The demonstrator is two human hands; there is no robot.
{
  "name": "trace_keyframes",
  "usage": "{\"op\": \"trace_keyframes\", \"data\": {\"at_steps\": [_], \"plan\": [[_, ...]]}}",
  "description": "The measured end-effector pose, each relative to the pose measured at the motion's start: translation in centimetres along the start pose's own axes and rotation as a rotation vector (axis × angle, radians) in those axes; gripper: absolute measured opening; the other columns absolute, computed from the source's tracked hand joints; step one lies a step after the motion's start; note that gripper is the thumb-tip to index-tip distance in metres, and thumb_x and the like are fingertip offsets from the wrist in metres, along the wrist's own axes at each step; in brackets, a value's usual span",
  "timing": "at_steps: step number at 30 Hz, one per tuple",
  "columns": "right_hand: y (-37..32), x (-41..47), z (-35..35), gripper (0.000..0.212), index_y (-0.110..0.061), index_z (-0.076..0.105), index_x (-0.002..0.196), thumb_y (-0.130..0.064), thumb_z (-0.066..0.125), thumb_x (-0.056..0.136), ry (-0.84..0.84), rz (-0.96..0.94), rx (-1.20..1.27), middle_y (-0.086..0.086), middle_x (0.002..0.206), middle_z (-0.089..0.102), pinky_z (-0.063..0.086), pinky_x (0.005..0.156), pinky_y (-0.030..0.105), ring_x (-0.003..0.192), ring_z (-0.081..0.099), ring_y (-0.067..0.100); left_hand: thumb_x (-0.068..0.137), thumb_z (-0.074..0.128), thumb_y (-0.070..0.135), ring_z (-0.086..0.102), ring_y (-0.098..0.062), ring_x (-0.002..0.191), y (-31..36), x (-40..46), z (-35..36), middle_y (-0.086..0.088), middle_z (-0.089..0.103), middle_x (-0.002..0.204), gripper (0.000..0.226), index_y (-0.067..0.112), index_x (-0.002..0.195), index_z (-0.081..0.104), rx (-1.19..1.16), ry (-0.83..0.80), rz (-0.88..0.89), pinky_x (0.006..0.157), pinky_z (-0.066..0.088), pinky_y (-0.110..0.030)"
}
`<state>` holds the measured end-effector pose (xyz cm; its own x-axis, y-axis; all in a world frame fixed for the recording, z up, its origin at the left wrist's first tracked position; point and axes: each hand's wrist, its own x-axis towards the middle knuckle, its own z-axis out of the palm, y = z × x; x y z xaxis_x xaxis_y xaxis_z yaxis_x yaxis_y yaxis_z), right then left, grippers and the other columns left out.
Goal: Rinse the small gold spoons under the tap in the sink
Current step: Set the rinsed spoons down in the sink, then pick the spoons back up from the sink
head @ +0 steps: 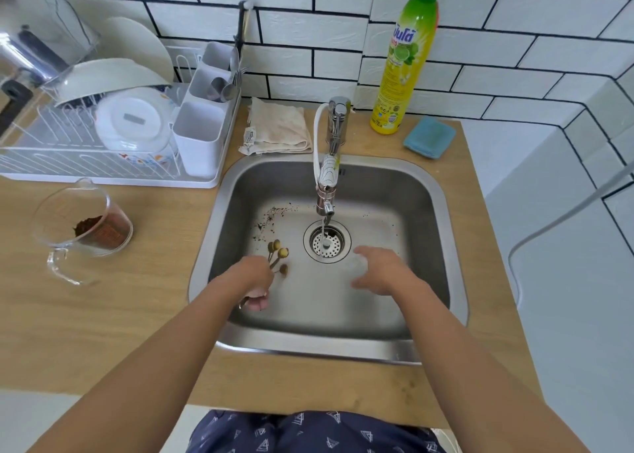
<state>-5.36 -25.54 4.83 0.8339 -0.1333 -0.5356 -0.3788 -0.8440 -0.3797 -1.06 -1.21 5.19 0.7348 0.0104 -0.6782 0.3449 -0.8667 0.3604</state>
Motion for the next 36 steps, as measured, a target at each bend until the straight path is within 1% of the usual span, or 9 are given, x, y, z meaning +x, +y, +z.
{"op": "trace_keyframes", "data": {"at_steps": [1, 9, 13, 19, 22, 25, 30, 33, 36], "plan": [[0.2, 0.1, 0.2, 0.056, -0.016, 0.058, 0.139, -0.026, 0.076, 0.087, -0.054, 0.026, -0.035, 0.011, 0.136, 0.059, 0.048, 0.099, 0.034, 0.124, 0.058, 0.030, 0.102, 0.039, 0.009, 0.061, -0.020, 0.048, 0.0, 0.2, -0.2, -0.023, 0.055, 0.063, 0.031, 0.005, 0.072, 0.049, 0.012, -0.021, -0.001, 0.040, 0.050, -0.027], [-5.3, 1.3, -8.7, 0.039, -0.012, 0.067, 0.130, -0.037, 0.056, 0.102, 0.650, -0.325, 0.359, 0.007, 0.129, 0.070, 0.038, 0.092, 0.025, 0.120, 0.062, 0.024, 0.104, 0.039, 0.026, 0.067, -0.021, 0.044, -0.1, -0.1, -1.1, -0.023, 0.063, 0.065, 0.026, 0.005, 0.094, 0.050, -0.010, 0.191, 0.216, 0.040, 0.051, -0.029], [-10.6, 4.1, -13.9, 0.055, -0.018, 0.055, 0.144, -0.053, 0.034, 0.107, 0.438, -0.457, 0.223, 0.005, 0.163, 0.041, 0.025, 0.110, 0.026, 0.150, 0.034, 0.020, 0.101, 0.052, 0.010, 0.072, -0.034, 0.072, -0.2, -0.8, -1.2, -0.018, 0.068, 0.086, 0.008, 0.011, 0.093, 0.050, 0.043, 0.155, 0.258, 0.068, 0.062, -0.047], [-12.5, 4.7, -14.5, 0.052, -0.036, 0.056, 0.089, -0.064, 0.014, 0.105, 0.357, -0.383, 0.038, 0.012, 0.124, 0.060, 0.037, 0.105, 0.043, 0.136, 0.050, 0.036, 0.106, 0.037, 0.031, 0.063, -0.015, 0.045, -0.6, -1.1, -1.0, -0.010, 0.066, 0.074, 0.023, 0.017, 0.092, 0.049, -0.128, 0.181, 0.242, 0.043, 0.050, -0.024], [-11.8, 5.2, -14.7, 0.080, -0.023, 0.052, 0.150, -0.073, 0.016, 0.099, 0.282, -0.315, 0.121, 0.007, 0.163, 0.041, 0.025, 0.119, 0.041, 0.150, 0.035, 0.031, 0.106, 0.035, 0.035, 0.062, -0.013, 0.041, -0.6, -0.7, -0.7, -0.009, 0.065, 0.073, 0.026, 0.018, 0.092, 0.050, -0.142, 0.184, 0.239, 0.041, 0.048, -0.021], [-10.4, 4.8, -14.8, 0.089, -0.033, 0.048, 0.152, -0.087, 0.027, 0.085, 0.176, -0.202, 0.511, -0.002, 0.161, 0.044, 0.028, 0.114, 0.038, 0.146, 0.039, 0.022, 0.105, 0.038, 0.031, 0.065, -0.013, 0.042, -0.6, -0.4, -0.7, -0.009, 0.066, 0.073, 0.023, 0.017, 0.091, 0.050, -0.152, 0.189, 0.251, 0.041, 0.054, -0.025], [-4.1, 2.7, -9.2, 0.022, -0.027, 0.060, 0.084, -0.047, 0.069, 0.086, 0.529, -0.078, 0.709, -0.005, 0.087, 0.070, 0.051, 0.075, 0.034, 0.080, 0.060, 0.013, 0.100, 0.052, 0.015, 0.069, -0.021, 0.059, -0.9, -1.0, -1.2, -0.008, 0.065, 0.078, 0.016, 0.020, 0.085, 0.049, -0.010, 0.223, 0.292, 0.058, 0.063, -0.039], [-1.7, -0.3, -5.5, 0.031, -0.020, 0.044, 0.069, -0.013, 0.072, 0.080, 0.506, -0.040, 0.633, -0.005, 0.066, 0.048, 0.032, 0.050, 0.017, 0.061, 0.039, 0.016, 0.105, 0.037, 0.030, 0.066, -0.016, 0.046, -0.4, -2.8, -2.7, -0.009, 0.065, 0.073, 0.025, 0.017, 0.087, 0.050, -0.143, 0.249, 0.294, 0.047, 0.057, -0.029], [-2.3, -3.2, -5.8, 0.035, -0.020, 0.035, 0.066, -0.002, 0.063, 0.076, 0.647, -0.143, 0.546, -0.002, 0.063, 0.040, 0.029, 0.051, 0.021, 0.059, 0.031, 0.013, 0.105, 0.032, 0.036, 0.061, -0.016, 0.041, 0.5, -5.0, -4.4, -0.010, 0.063, 0.065, 0.034, 0.014, 0.084, 0.047, -0.185, 0.387, 0.390, 0.043, 0.051, -0.031]]}}
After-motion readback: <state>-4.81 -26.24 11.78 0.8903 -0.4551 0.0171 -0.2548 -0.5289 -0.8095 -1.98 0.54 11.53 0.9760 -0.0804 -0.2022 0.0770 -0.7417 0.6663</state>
